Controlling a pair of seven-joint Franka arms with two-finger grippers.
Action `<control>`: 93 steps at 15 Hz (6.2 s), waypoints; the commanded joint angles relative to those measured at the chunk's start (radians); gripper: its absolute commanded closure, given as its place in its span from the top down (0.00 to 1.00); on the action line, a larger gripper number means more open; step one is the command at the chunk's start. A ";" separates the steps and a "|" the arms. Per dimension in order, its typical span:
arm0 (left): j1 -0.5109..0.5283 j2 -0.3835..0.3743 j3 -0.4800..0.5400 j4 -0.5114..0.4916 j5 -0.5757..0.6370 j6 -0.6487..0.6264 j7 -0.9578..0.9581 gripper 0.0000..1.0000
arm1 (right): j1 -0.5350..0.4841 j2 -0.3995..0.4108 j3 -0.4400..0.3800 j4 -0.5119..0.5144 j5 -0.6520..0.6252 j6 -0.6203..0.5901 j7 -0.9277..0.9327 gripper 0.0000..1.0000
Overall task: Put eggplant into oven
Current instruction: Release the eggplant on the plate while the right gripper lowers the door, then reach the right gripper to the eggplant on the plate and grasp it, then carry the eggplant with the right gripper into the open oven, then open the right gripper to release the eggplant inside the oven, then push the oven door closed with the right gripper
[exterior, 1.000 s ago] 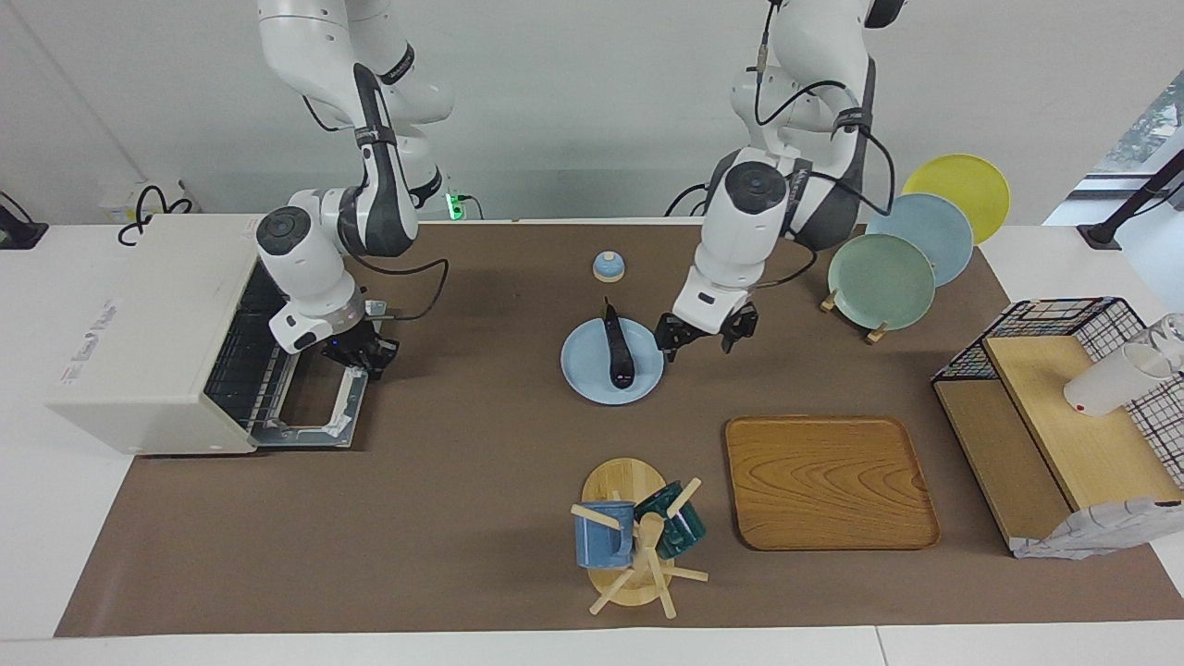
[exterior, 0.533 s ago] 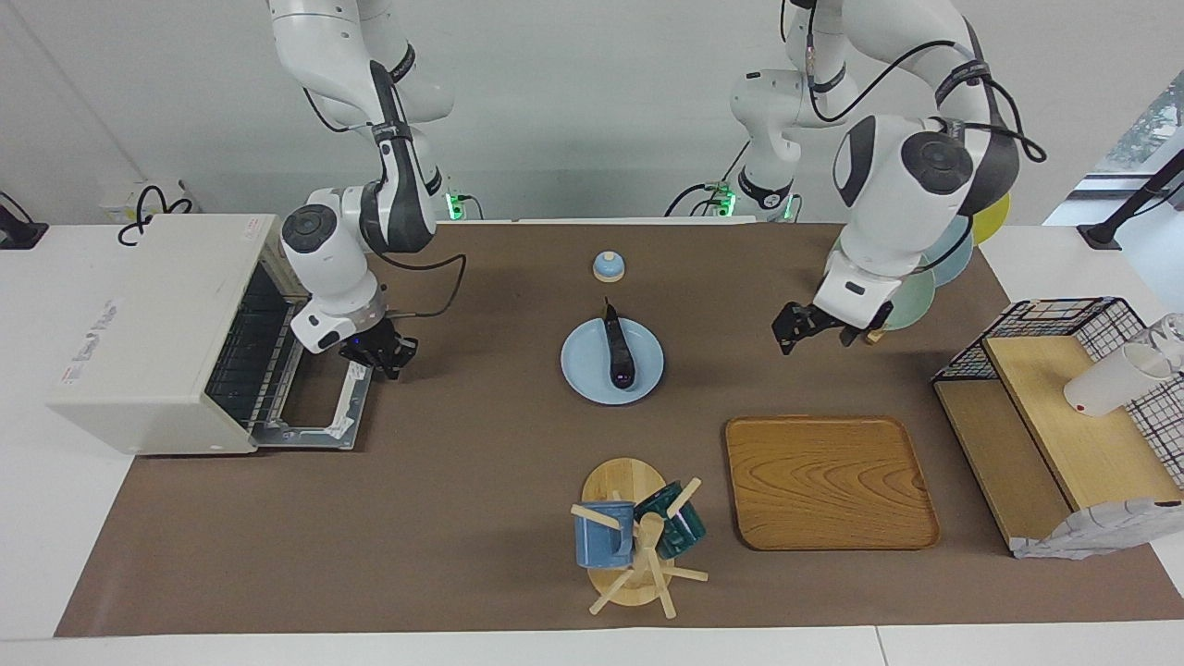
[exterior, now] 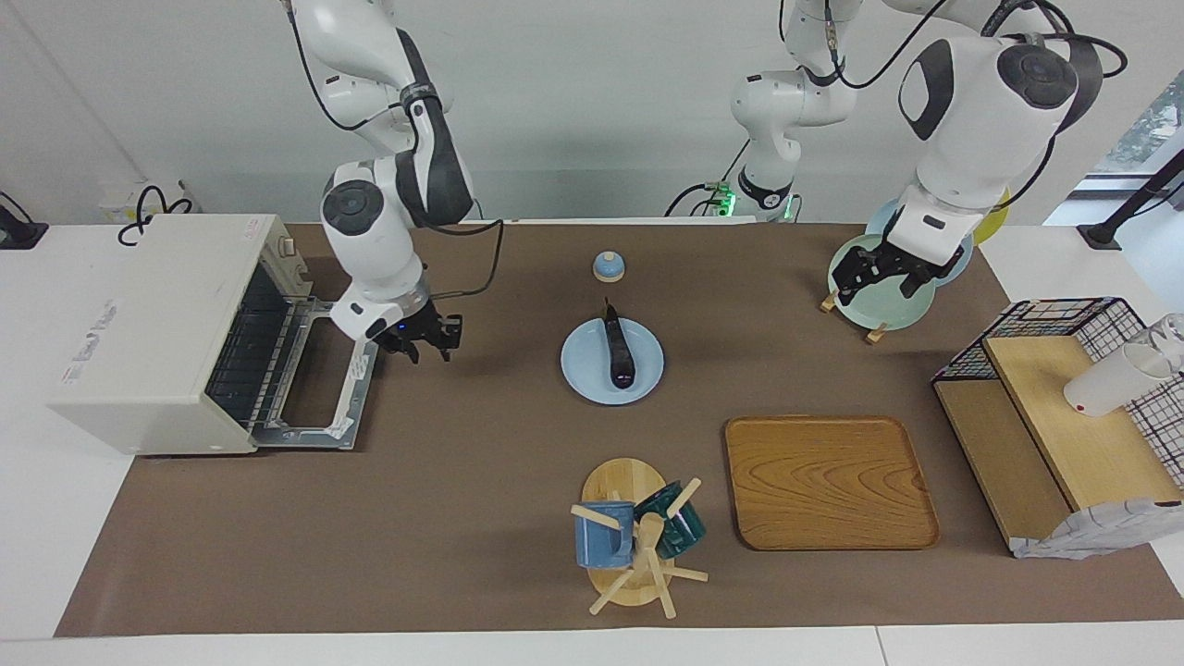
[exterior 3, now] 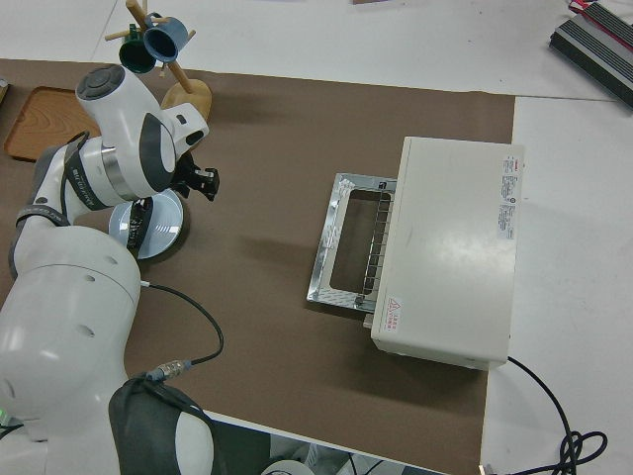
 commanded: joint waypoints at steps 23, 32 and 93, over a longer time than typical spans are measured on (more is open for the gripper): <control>-0.019 0.016 0.029 0.101 -0.035 -0.123 0.076 1.00 | 0.359 0.284 -0.006 0.066 -0.076 0.340 0.329 0.24; 0.010 0.013 0.003 0.099 -0.035 -0.129 0.076 1.00 | 0.359 0.274 -0.006 0.012 -0.120 0.404 0.301 0.00; 0.012 -0.001 0.009 0.090 -0.029 -0.120 0.076 1.00 | -0.350 -0.047 -0.001 -0.243 -0.164 0.177 -0.305 0.00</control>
